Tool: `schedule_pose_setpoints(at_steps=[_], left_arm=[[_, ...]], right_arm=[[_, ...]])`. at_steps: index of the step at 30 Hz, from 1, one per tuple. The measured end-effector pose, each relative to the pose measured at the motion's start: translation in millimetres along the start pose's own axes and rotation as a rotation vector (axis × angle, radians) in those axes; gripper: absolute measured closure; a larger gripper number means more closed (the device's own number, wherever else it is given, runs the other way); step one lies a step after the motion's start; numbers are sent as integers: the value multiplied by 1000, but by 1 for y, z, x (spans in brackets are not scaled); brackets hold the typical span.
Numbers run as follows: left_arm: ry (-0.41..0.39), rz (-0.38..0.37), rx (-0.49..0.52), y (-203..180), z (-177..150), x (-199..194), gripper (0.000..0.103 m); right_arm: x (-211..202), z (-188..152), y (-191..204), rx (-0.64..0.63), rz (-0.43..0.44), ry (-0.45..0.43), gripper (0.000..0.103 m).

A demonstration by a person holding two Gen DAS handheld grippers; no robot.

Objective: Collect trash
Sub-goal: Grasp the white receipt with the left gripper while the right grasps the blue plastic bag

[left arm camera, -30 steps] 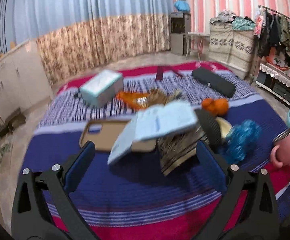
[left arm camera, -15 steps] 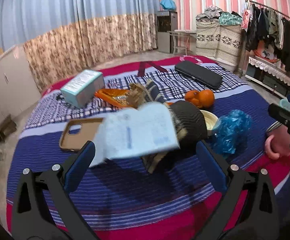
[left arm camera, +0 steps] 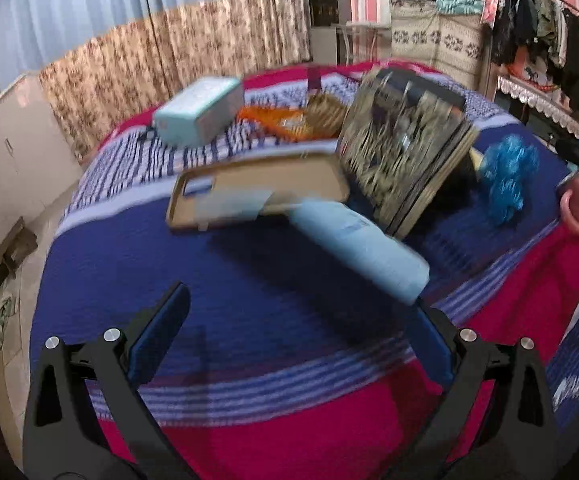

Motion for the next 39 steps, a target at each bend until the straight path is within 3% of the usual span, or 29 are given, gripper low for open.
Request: schedule_pose_setpoints(at_steps=[4, 7, 10, 19, 22, 25, 26, 27, 35, 37, 39], left_arm=[[5, -71, -23, 1, -7, -21, 6], [-20, -61, -24, -1, 1, -30, 6], [5, -66, -91, -4, 9, -18, 6], [123, 83, -234, -4, 20, 41, 6], [156, 53, -273, -9, 17, 54, 23], [152, 82, -240, -10, 15, 55, 37], [148, 63, -241, -12, 15, 51, 49], [147, 49, -241, -11, 14, 48, 52], [122, 25, -256, 11, 12, 23, 53], [108, 31, -256, 17, 16, 18, 53], [85, 34, -256, 21, 25, 13, 54]], right_arm=[[1, -1, 1, -6, -2, 2, 8], [3, 0, 3, 4, 4, 1, 8], [7, -1, 10, -6, 8, 4, 8], [11, 0, 10, -5, 3, 10, 8], [13, -1, 12, -7, 5, 15, 8], [14, -2, 16, -13, 16, 19, 8], [15, -2, 18, -11, 24, 19, 8], [17, -1, 23, -10, 39, 22, 8], [40, -13, 51, -20, 97, 87, 9], [44, -18, 58, -29, 121, 115, 12], [48, -24, 65, -31, 165, 149, 36]])
Point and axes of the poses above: each gripper's, at about its wrist camera, not at the fingertips, and x roughly the way its jaws point, y to its left, z to its top, the point moved 9 cm from there along x, roughly the way its jaws point, and after that the axes turned 9 degrees about -y, right-handed, at the moved point
